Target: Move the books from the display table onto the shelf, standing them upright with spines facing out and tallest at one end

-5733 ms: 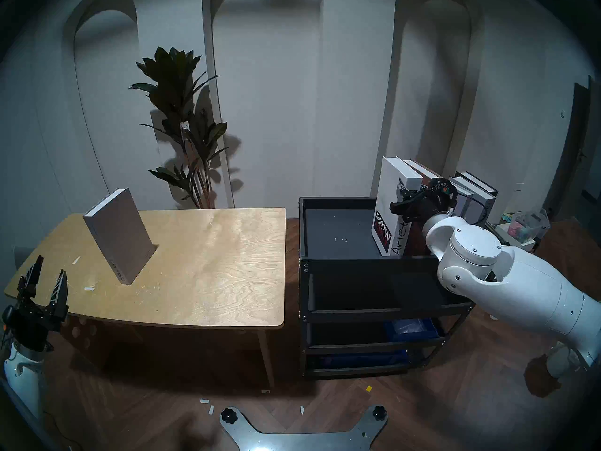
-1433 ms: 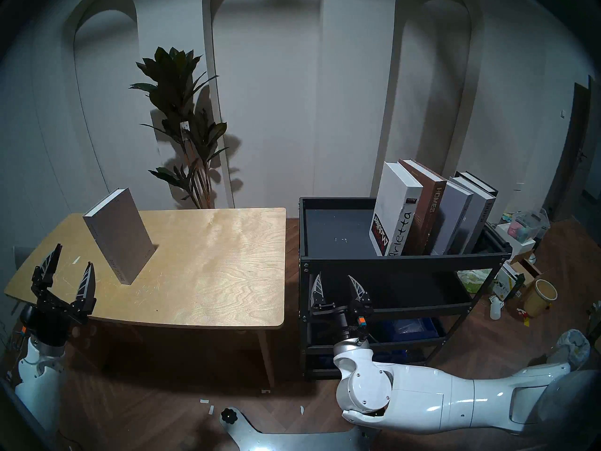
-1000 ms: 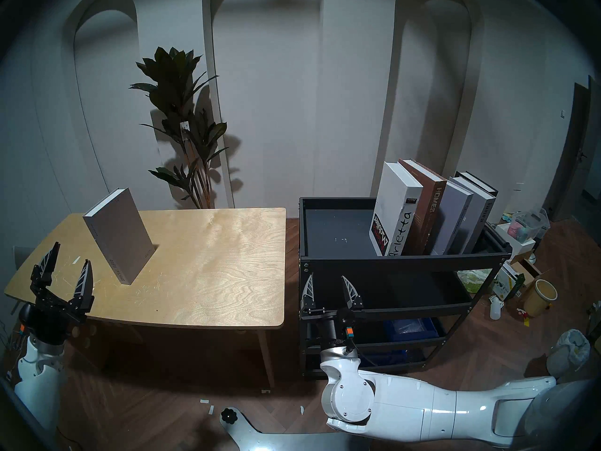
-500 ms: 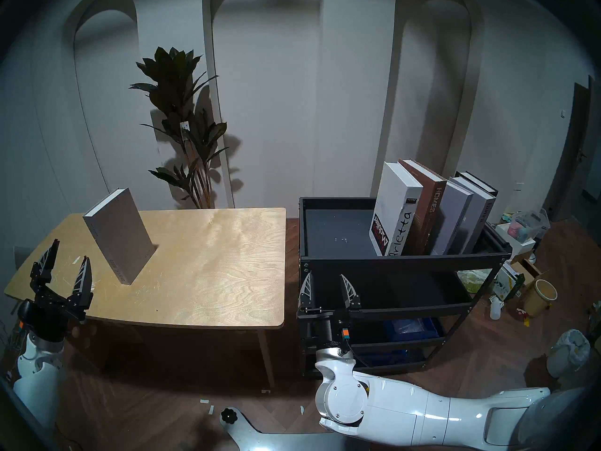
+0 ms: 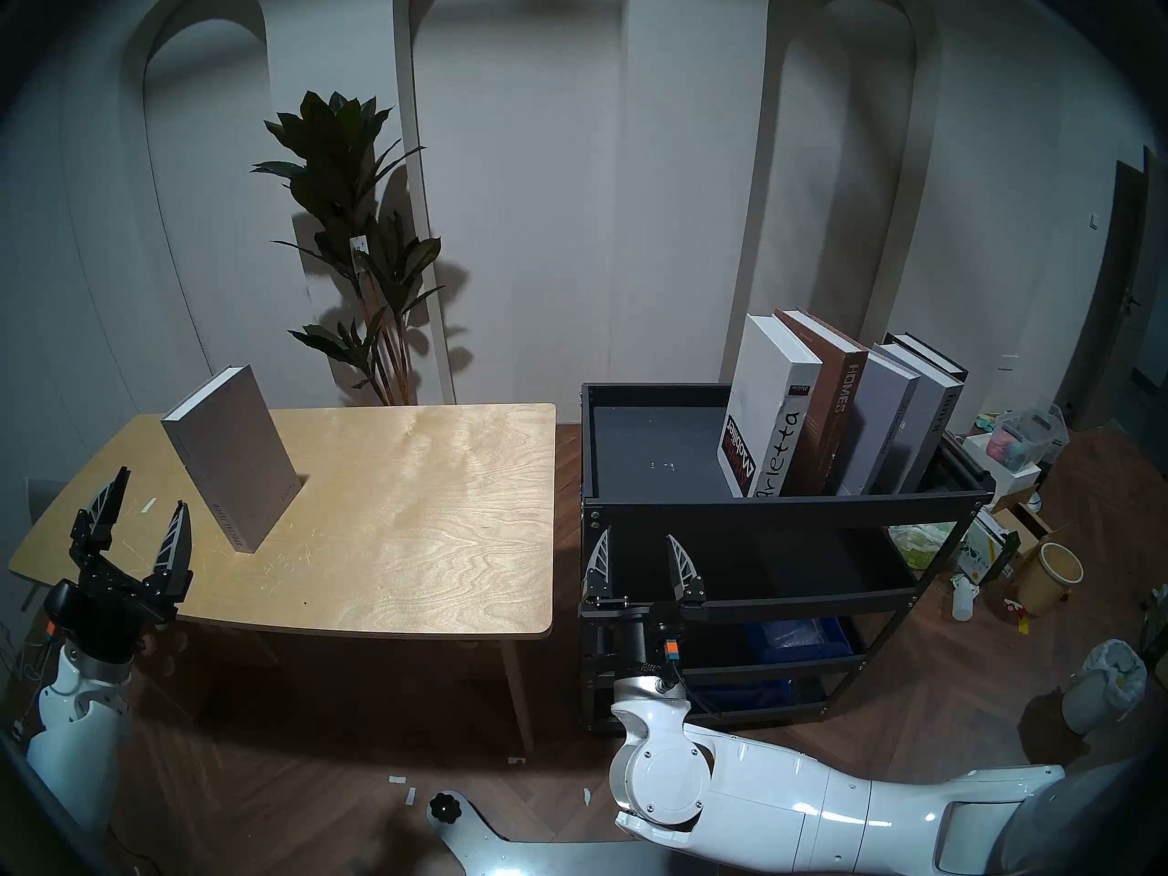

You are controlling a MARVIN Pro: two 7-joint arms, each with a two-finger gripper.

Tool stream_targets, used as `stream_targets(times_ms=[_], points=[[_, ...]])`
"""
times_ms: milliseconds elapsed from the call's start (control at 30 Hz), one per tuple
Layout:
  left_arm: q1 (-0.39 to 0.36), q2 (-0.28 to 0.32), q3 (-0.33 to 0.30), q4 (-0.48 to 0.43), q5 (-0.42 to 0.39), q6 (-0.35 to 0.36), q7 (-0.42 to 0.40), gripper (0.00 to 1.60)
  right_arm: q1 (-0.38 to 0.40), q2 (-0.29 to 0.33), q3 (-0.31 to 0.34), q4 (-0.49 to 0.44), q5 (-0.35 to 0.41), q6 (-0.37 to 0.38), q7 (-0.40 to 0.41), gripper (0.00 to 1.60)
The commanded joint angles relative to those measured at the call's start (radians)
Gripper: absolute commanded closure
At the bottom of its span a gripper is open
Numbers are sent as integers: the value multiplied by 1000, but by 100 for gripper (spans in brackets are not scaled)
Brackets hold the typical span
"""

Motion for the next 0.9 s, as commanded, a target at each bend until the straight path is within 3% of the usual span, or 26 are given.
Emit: stream_targets(times_ms=[0, 167, 267, 400, 533, 633, 700, 767, 800, 867], points=[[-99, 74, 10, 31, 27, -2, -10, 0, -2, -15, 17, -10, -8, -3, -26, 0], [-158, 122, 21, 79, 38, 25, 22, 0, -6, -16, 22, -10, -7, -3, -19, 0], [-191, 161, -5, 107, 54, 83, 48, 0, -8, -15, 25, -10, -5, -2, -12, 0], [-231, 199, 8, 150, 64, 142, 94, 0, -10, -16, 28, -10, -6, -2, -11, 0], [-267, 233, 45, 195, 89, 187, 130, 0, -11, -17, 29, -10, -7, -2, -11, 0], [-322, 274, 126, 255, 123, 228, 211, 0, -12, -18, 32, -10, -8, -2, -11, 0], [-312, 278, 126, 250, 109, 244, 215, 0, -12, -18, 32, -10, -8, -2, -11, 0], [-401, 272, 191, 284, 162, 271, 261, 0, -13, -19, 33, -9, -9, -2, -11, 0], [-383, 288, 205, 272, 163, 279, 290, 0, -13, -19, 33, -9, -9, -2, -10, 0], [-419, 284, 241, 280, 186, 301, 335, 0, -14, -19, 34, -9, -9, -2, -10, 0]])
